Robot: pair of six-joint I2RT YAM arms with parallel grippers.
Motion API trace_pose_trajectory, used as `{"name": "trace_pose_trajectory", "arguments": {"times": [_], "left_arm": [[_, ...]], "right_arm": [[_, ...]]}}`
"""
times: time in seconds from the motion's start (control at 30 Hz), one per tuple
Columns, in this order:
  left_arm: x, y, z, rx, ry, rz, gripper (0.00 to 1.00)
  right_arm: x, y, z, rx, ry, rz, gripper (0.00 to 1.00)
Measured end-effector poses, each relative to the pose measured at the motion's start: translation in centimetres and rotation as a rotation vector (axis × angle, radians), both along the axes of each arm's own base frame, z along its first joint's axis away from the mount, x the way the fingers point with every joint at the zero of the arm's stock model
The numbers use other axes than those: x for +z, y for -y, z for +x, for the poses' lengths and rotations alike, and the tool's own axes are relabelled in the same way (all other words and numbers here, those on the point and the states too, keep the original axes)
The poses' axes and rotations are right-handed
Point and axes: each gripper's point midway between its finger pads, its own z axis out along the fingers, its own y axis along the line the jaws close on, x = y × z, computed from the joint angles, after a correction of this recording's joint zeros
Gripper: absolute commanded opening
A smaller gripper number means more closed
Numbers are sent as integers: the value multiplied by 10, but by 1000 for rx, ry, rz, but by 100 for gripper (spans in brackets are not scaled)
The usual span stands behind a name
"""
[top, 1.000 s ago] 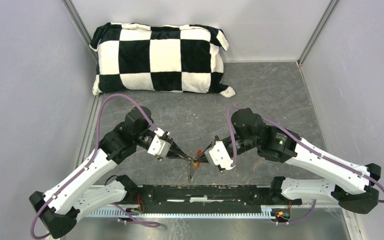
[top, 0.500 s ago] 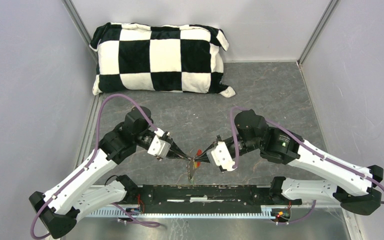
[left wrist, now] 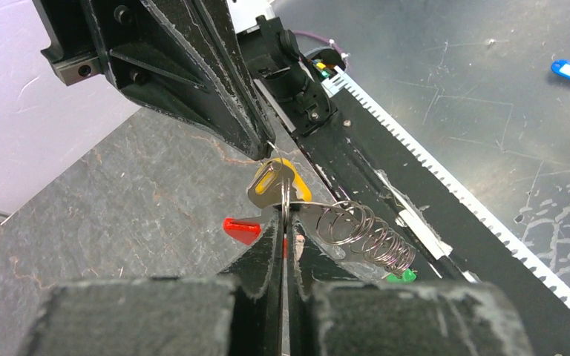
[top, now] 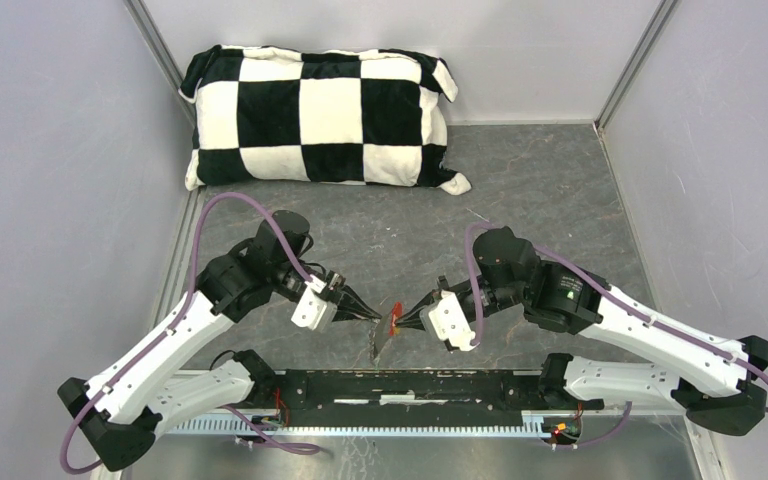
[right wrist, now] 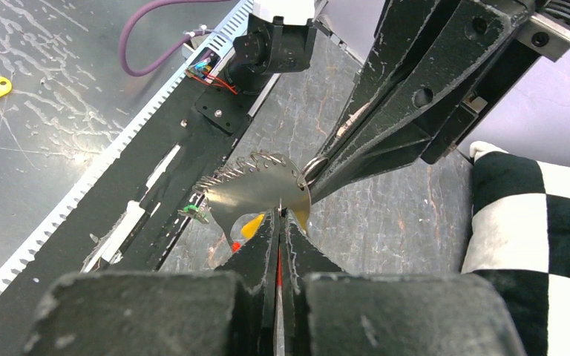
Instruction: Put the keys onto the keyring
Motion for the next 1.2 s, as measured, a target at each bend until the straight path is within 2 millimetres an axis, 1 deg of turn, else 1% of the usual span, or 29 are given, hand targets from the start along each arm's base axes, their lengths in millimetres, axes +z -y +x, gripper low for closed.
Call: {"name": "trace_pose_trajectory", "arguments": {"times": [0.13,0.33,0.63,1.03,1.2], "left_arm": [[-3,3,0,-23,15,10,2],[-8,5,-7,-63,25,22,2],[-10,8,-7,-62,34,35,2],[-10,7,-8,-64,31,37,2],[-11,7,-9,-67,29,38,2]], "right_arm": [[-1,0,0,3,0,1,0],[3,-3,-1,9,13,18,0],[2,-4,-5,26,22,18,0],[-7,-7,-6,36,28,-10,0],[-8,-7,-6,34,33,-14,0]]}}
